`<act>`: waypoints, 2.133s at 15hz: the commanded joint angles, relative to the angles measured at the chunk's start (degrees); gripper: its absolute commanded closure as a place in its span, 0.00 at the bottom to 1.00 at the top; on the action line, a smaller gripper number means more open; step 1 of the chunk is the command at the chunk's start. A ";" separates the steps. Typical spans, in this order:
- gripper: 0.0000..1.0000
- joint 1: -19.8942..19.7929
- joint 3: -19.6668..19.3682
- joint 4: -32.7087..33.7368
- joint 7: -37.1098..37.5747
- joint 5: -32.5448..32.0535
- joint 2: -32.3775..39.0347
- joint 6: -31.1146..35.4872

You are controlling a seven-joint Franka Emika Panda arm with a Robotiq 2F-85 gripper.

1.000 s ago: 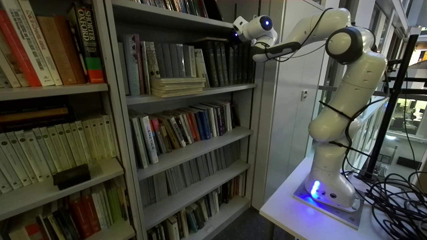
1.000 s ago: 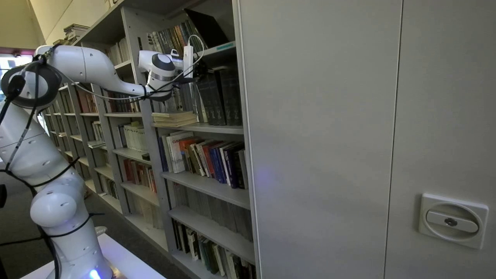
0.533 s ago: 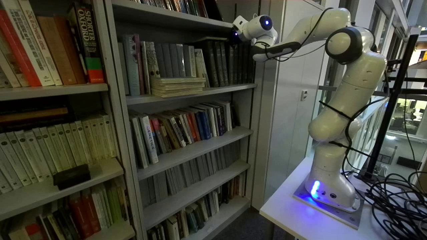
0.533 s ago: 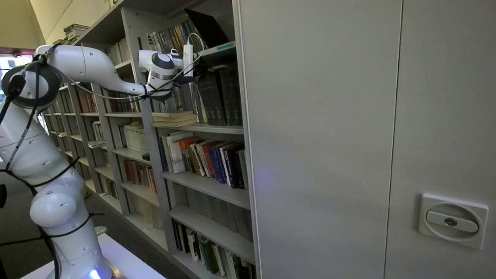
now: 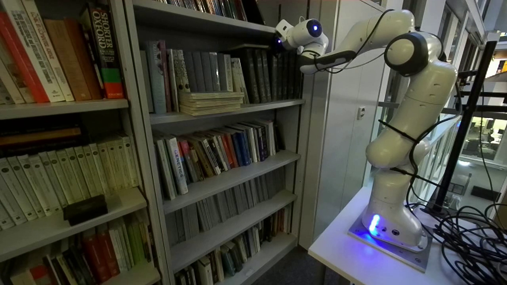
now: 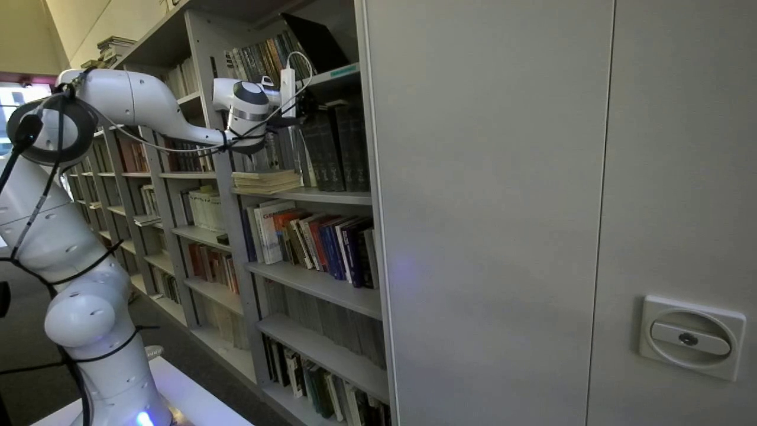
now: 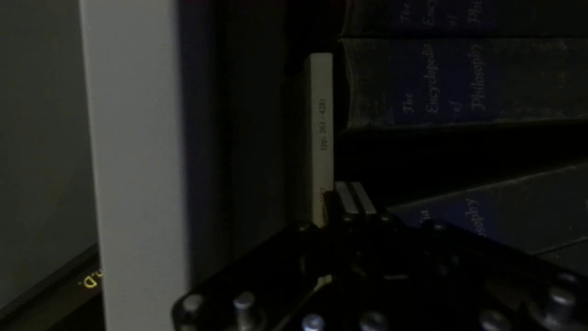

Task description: Pick up the book on top of the pile of books on the bookshelf and then put it on top of the books that are arranged on the shelf

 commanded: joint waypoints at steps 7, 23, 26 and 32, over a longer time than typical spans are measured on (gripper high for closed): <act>1.00 -1.15 -3.54 -9.69 1.53 -0.47 -5.65 4.78; 1.00 18.89 -13.53 -17.61 -25.53 17.44 -20.68 -51.63; 1.00 22.03 -15.18 -11.02 -31.51 21.01 -15.06 -61.40; 1.00 23.56 -19.39 -2.23 -41.18 36.94 -4.58 -67.36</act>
